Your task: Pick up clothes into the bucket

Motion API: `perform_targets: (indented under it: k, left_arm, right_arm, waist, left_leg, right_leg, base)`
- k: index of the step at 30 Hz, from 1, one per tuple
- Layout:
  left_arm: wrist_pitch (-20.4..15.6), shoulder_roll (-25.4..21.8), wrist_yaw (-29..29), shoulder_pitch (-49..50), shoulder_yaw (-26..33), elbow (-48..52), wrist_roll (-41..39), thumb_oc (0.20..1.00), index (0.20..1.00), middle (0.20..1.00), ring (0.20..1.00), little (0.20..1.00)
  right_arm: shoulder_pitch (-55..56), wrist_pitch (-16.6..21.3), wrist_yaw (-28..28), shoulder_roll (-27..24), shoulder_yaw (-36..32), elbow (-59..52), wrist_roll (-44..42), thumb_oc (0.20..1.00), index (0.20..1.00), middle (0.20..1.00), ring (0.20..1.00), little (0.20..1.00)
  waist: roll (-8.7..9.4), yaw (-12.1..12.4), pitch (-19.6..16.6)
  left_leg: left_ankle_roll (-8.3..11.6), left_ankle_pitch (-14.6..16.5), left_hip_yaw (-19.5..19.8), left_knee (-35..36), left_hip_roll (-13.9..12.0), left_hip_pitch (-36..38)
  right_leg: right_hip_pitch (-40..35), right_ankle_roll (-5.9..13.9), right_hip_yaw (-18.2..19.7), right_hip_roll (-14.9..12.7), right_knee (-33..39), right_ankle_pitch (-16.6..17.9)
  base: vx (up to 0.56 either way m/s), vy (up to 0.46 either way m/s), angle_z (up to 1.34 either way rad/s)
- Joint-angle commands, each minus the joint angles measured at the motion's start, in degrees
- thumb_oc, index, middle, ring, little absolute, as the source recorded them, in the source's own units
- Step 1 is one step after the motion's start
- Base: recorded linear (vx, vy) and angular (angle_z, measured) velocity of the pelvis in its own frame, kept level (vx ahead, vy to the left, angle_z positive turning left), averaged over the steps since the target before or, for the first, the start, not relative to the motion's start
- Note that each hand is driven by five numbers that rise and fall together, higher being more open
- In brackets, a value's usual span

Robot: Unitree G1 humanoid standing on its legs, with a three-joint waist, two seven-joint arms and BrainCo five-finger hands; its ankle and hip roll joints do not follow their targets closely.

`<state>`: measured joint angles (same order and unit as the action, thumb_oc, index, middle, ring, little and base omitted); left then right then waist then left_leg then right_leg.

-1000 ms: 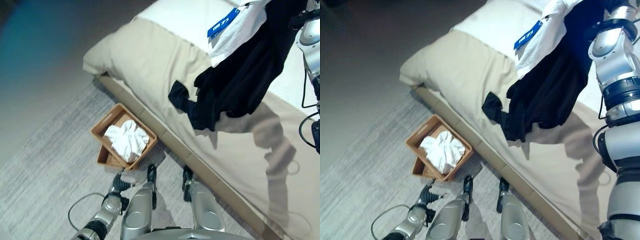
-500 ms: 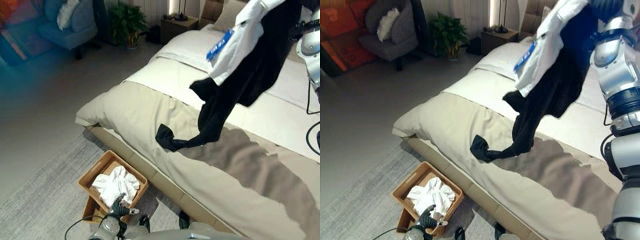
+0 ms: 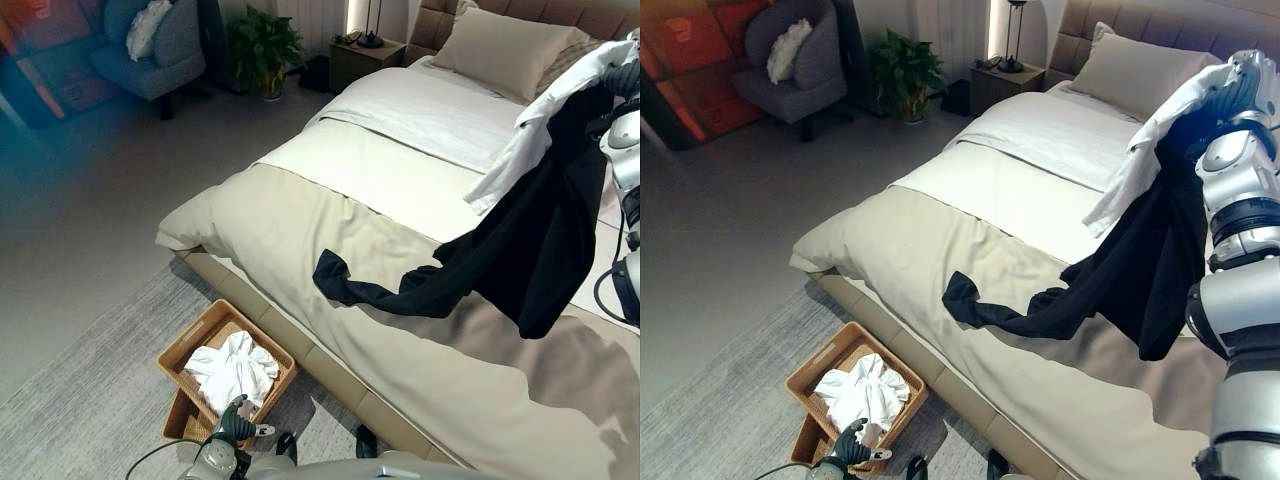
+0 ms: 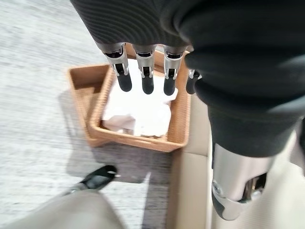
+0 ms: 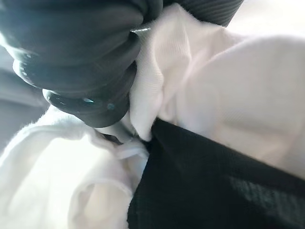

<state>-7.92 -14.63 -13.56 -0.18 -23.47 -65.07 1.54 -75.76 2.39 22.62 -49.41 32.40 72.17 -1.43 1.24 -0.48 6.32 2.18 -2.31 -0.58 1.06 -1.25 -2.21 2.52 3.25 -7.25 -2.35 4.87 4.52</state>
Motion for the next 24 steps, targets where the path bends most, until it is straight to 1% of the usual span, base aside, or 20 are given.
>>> perform_targets:
  k: [1,4,6,7,8,9,10,17,20,24]
  left_arm:
    - [0.03,0.07,-1.21,-1.65,-0.53,-1.91,-0.52,1.000,1.000,1.000,1.000,1.000]
    - [-0.27,-0.21,-0.90,-2.33,-0.54,-0.82,-1.43,1.000,1.000,1.000,1.000,1.000]
    - [-0.38,-0.34,-0.65,-2.49,-0.60,-0.31,-1.82,1.000,1.000,1.000,1.000,1.000]
    - [-0.43,-0.54,-0.11,-2.76,-0.49,0.22,-2.55,1.000,1.000,1.000,1.000,1.000]
    - [-0.43,-0.53,-0.05,-2.89,-0.44,0.39,-2.87,1.000,1.000,1.000,1.000,1.000]
    - [-0.43,-0.54,-0.11,-2.91,-0.47,0.45,-2.97,1.000,1.000,1.000,1.000,1.000]
    - [-0.47,-0.53,-0.09,-2.97,-0.61,0.68,-3.09,1.000,1.000,1.000,1.000,1.000]
    - [-0.64,-0.19,-0.76,-4.48,-0.89,0.18,-3.37,1.000,1.000,1.000,1.000,1.000]
    - [-0.88,-0.26,-0.84,-5.19,-1.16,0.64,-3.65,1.000,1.000,1.000,1.000,1.000]
    - [-0.88,0.06,-0.84,-5.76,-1.54,0.68,-3.99,1.000,1.000,1.000,1.000,1.000]
  right_arm:
    - [-6.62,2.30,-0.16,-1.03,1.98,-0.04,-1.44,1.000,1.000,1.000,1.000,1.000]
    - [-4.92,1.90,-4.76,-0.49,3.23,2.27,-2.07,1.000,1.000,1.000,1.000,1.000]
    - [-5.03,1.65,-5.47,-0.39,3.53,2.99,-2.42,1.000,1.000,1.000,1.000,1.000]
    - [-4.87,1.46,-8.09,-0.02,4.59,4.06,-2.17,1.000,1.000,1.000,1.000,1.000]
    - [-5.32,1.22,-8.18,0.07,4.97,4.23,-2.12,1.000,1.000,1.000,1.000,1.000]
    - [-5.48,1.20,-8.18,0.12,5.01,4.61,-2.06,0.583,0.583,0.583,0.583,0.583]
    - [-5.38,1.26,-8.19,0.12,4.90,4.84,-2.00,0.200,0.200,0.200,0.200,0.200]
    - [-6.01,1.84,-8.19,0.94,5.46,3.75,-2.11,0.200,0.200,0.200,0.200,0.200]
    - [-6.33,1.95,-9.14,1.36,6.74,3.51,-1.67,0.200,0.200,0.200,0.200,0.200]
    - [-6.43,1.94,-8.52,2.09,7.12,3.37,-0.75,0.200,0.200,0.200,0.200,0.200]
  waist:
    - [3.80,1.86,5.53]
    - [3.57,2.38,6.80]
    - [3.43,2.44,7.05]
    - [3.23,2.66,7.46]
    - [3.20,2.64,7.62]
    - [3.14,2.70,7.78]
    - [3.06,2.69,8.05]
    - [2.97,2.43,9.54]
    - [3.04,2.30,10.34]
    - [2.97,2.16,11.47]
  left_leg:
    - [-0.44,3.72,3.06,-4.93,2.22,-1.83]
    - [-0.27,2.87,4.04,-4.70,2.48,-2.91]
    - [-0.19,2.68,4.29,-4.67,2.54,-3.23]
    - [-0.09,2.38,4.68,-4.63,2.60,-3.59]
    - [-0.06,2.30,4.79,-4.61,2.67,-3.73]
    - [-0.06,2.23,4.88,-4.58,2.76,-3.79]
    - [-0.06,2.17,4.98,-4.56,2.83,-3.90]
    - [0.02,1.80,4.90,-4.64,2.87,-5.04]
    - [0.10,1.41,4.85,-4.67,2.71,-5.78]
    - [0.15,1.07,4.90,-4.77,2.71,-6.50]
  right_leg:
    - [1.33,3.73,-2.17,-3.94,-8.74,-4.06]
    - [2.06,3.62,-2.96,-4.12,-8.83,-3.84]
    - [2.20,3.61,-3.20,-4.22,-8.85,-3.79]
    - [2.49,3.54,-3.65,-4.32,-8.94,-3.78]
    - [2.52,3.56,-3.79,-4.37,-8.93,-3.75]
    - [2.58,3.57,-3.83,-4.35,-8.93,-3.73]
    - [2.73,3.60,-3.84,-4.38,-9.00,-3.70]
    - [4.15,3.55,-3.45,-4.40,-9.29,-3.43]
    - [5.03,3.46,-3.29,-4.35,-9.46,-3.22]
    - [5.94,3.47,-3.22,-4.43,-9.82,-3.04]
  base:
    - [-0.07,-0.011,0.15]
    - [-0.06,-0.018,0.14]
    - [-0.02,-0.011,0.11]
    - [-0.01,-0.008,0.13]
    - [-0.01,-0.010,0.18]
    - [-0.01,-0.004,0.19]
    - [0.00,-0.001,0.10]
    - [-0.03,0.001,0.02]
    - [-0.05,-0.007,-0.01]
    - [-0.05,-0.002,0.00]
